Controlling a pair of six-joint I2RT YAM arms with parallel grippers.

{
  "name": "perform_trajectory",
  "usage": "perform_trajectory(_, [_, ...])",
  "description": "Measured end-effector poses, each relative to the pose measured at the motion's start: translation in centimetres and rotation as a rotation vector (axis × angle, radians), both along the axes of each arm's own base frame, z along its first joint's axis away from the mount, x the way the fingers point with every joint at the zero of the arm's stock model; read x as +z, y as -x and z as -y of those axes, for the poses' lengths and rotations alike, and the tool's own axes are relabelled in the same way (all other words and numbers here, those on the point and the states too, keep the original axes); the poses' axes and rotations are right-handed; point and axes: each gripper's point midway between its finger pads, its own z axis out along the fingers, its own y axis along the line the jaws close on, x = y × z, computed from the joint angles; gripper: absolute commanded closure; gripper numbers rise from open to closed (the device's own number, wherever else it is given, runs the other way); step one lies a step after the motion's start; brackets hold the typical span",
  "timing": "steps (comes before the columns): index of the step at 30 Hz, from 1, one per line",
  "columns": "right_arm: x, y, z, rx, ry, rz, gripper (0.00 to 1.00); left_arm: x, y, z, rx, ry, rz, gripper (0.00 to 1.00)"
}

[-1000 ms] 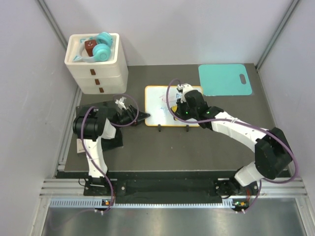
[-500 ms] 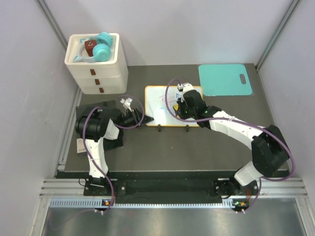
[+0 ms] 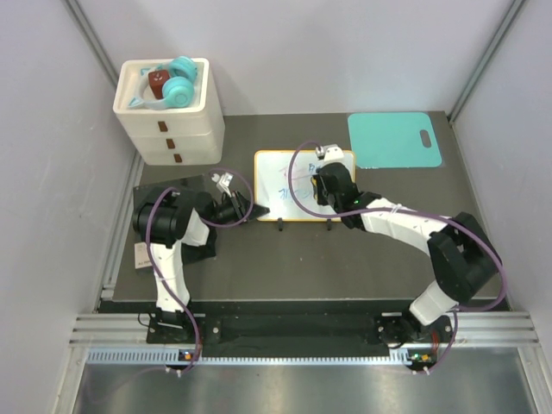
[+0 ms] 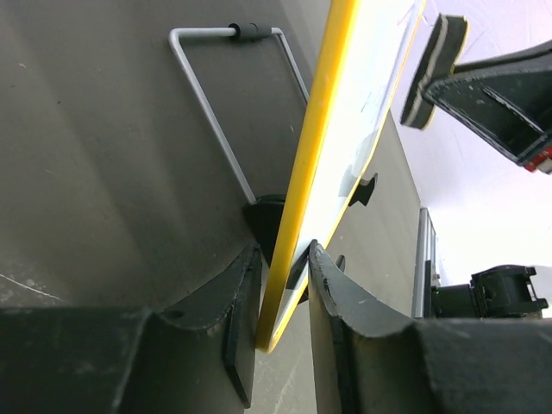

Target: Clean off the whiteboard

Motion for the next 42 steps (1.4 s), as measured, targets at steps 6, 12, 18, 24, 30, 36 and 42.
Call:
perform_trajectory(6, [-1.0,-1.4,0.0,-0.046,0.011,0.031,1.0,0.0,0.1,0.0,0.005,0.003,-0.001,1.0])
perform_trajectory(12, [-1.3,-2.1,-1.1,-0.053,0.003,0.071,1.0,0.0,-0.1,0.0,0.021,0.0,0.002,1.0])
perform_trajectory(18, [-1.8,-1.0,-6.5,0.042,0.013,0.097,1.0,0.0,-0.1,0.1,0.018,-0.008,0.016,1.0])
perform_trajectory(24, [-3.0,0.7,-12.3,0.162,0.017,0.082,1.0,0.0,-0.1,0.1,0.018,-0.012,0.023,1.0])
perform_trajectory(30, [-3.2,0.6,-12.4,0.128,-0.004,0.074,1.0,-0.1,-0.2,0.1,0.022,-0.015,0.027,1.0])
perform_trajectory(36, [-2.5,-1.0,-6.4,-0.05,-0.068,0.067,1.0,0.0,-0.3,0.2,0.028,-0.016,0.028,1.0])
perform_trajectory(42, [-1.4,-3.3,1.0,-0.268,-0.083,0.108,1.0,0.0,-0.3,0.3,0.027,-0.015,0.032,1.0])
